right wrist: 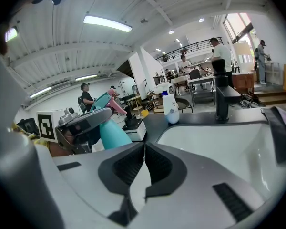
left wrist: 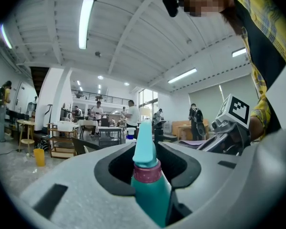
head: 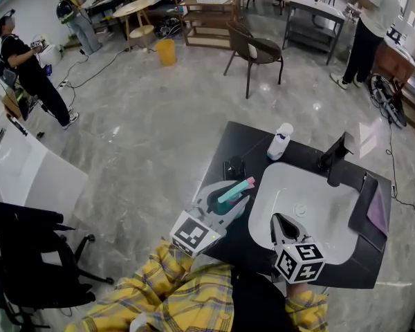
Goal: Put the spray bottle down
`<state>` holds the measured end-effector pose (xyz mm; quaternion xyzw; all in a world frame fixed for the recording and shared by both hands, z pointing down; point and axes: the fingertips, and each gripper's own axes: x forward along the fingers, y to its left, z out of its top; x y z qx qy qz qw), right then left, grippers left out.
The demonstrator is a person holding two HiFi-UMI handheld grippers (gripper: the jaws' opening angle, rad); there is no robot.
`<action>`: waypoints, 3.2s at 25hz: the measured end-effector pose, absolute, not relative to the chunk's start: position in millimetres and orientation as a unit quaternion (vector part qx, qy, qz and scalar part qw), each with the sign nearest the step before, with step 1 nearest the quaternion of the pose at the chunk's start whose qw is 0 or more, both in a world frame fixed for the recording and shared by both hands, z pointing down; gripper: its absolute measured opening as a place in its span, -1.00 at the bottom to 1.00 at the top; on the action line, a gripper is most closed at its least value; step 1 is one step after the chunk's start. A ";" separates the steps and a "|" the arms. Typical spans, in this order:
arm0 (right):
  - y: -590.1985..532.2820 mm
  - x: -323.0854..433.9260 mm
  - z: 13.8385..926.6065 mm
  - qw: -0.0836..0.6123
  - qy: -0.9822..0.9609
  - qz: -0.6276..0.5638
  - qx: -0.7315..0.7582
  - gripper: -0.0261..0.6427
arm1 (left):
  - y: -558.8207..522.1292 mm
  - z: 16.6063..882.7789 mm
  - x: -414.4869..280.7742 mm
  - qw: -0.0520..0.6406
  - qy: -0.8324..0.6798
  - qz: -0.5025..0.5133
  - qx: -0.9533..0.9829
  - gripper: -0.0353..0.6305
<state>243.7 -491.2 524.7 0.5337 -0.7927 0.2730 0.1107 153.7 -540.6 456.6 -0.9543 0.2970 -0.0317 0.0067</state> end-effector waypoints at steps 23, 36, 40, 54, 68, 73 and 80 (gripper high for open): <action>-482.6 226.6 515.9 0.107 -0.802 0.261 0.527 -0.90 | -533.8 445.8 139.9 -0.046 0.305 -0.009 -0.951 -0.39; -464.2 210.7 513.7 0.106 -0.800 0.263 0.529 -0.90 | -514.6 451.9 111.6 -0.067 0.314 -0.009 -0.947 -0.39; -456.2 208.0 514.7 0.105 -0.797 0.263 0.533 -0.90 | -506.2 456.0 105.8 -0.078 0.312 -0.008 -0.947 -0.39; -435.1 169.4 514.5 0.078 -0.797 0.279 0.529 -0.90 | -464.4 462.5 81.6 -0.075 0.298 -0.039 -0.951 -0.79; -405.4 145.7 526.9 0.064 -0.771 0.271 0.572 -0.90 | -426.3 479.5 81.4 -0.079 0.230 -0.062 -0.968 -0.82; -402.3 139.8 531.0 0.066 -0.771 0.270 0.573 -0.90 | -420.2 486.2 78.1 -0.056 0.222 -0.088 -0.969 -0.82; -397.1 141.8 524.6 0.070 -0.779 0.249 0.571 -0.90 | -416.4 486.3 75.5 -0.068 0.231 -0.084 -0.967 -0.82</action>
